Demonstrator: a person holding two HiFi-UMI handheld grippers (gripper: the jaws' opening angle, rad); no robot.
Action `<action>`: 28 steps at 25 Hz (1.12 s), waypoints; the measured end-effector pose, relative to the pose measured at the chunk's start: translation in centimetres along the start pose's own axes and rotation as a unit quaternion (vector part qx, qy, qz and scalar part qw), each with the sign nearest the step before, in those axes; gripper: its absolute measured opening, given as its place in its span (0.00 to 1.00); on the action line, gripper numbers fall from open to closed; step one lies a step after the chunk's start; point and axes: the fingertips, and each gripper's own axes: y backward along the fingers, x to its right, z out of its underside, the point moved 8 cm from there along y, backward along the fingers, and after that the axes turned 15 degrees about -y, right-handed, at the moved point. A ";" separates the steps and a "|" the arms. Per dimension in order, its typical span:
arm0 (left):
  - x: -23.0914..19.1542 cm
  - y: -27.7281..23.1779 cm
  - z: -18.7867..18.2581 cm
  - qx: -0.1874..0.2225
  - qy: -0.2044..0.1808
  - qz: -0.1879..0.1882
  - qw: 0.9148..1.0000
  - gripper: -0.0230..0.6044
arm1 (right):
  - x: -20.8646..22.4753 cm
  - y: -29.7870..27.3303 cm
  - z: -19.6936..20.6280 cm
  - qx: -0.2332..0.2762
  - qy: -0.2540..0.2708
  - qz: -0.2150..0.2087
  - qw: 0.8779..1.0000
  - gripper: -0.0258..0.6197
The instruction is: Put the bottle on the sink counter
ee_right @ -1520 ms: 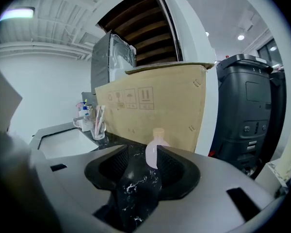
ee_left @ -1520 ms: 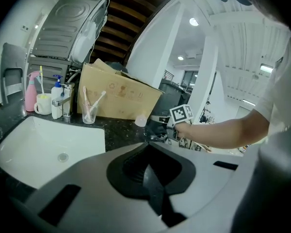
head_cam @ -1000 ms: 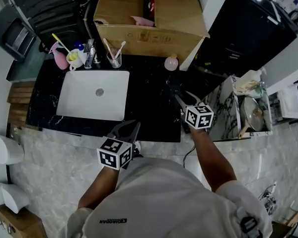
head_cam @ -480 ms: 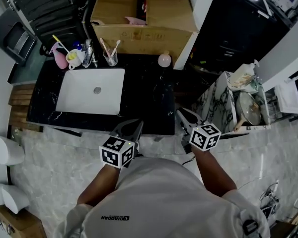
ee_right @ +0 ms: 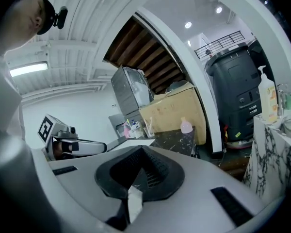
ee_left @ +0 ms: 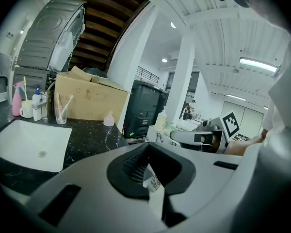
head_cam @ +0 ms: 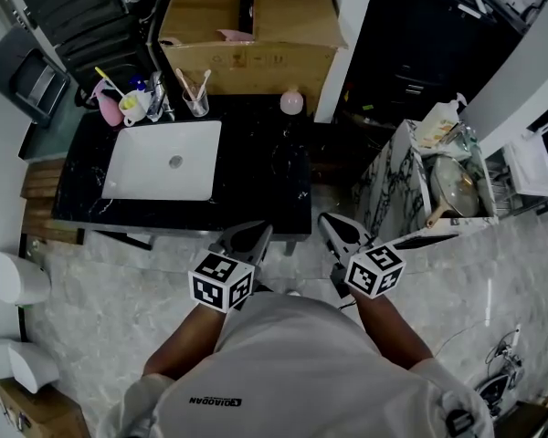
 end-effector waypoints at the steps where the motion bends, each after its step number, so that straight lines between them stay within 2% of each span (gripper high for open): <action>1: 0.6 0.1 0.1 0.001 0.000 -0.001 1.000 0.06 | -0.1 0.5 0.3 -0.001 0.003 -0.001 1.000 0.10; 12: 4.9 2.3 1.7 -0.016 0.002 -0.016 1.000 0.06 | -1.2 4.3 3.0 -0.014 0.003 -0.020 1.000 0.10; 21: 5.3 2.6 0.1 -0.002 -0.026 0.003 1.000 0.06 | -3.0 4.5 3.6 -0.005 0.010 -0.030 0.999 0.10; 28: 4.3 5.7 1.5 -0.001 -0.016 0.018 1.000 0.06 | -6.3 3.5 5.6 -0.011 0.024 -0.016 1.000 0.10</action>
